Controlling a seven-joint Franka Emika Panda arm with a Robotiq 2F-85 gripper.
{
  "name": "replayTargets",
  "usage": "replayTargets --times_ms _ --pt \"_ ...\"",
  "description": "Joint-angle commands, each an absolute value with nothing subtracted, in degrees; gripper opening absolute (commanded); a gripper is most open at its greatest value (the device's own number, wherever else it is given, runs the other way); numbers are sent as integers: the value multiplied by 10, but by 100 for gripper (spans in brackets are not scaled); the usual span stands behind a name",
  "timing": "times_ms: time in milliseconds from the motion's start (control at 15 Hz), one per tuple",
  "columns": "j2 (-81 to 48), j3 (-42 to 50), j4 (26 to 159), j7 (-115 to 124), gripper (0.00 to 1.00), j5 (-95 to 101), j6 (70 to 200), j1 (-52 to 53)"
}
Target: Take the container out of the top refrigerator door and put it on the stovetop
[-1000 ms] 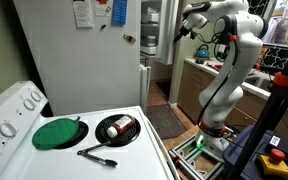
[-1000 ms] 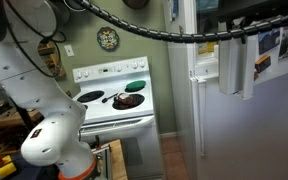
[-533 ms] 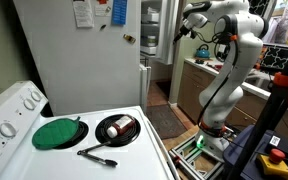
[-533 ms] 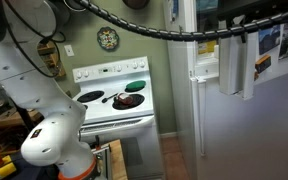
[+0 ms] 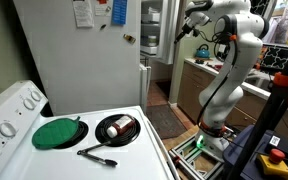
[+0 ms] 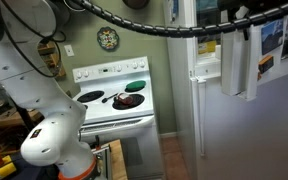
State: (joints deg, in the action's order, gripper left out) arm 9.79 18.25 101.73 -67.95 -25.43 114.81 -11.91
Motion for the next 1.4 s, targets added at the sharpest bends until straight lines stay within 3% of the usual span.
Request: replayTargets --times_ms 0,400,800,1333 --pt "89 197 967 -650 100 -196 1070 -132" --pt "107 205 903 -610 100 -180 903 -136" --pt "104 206 901 -618 100 -191 915 -132" --pt "198 193 955 -501 100 -193 919 -128"
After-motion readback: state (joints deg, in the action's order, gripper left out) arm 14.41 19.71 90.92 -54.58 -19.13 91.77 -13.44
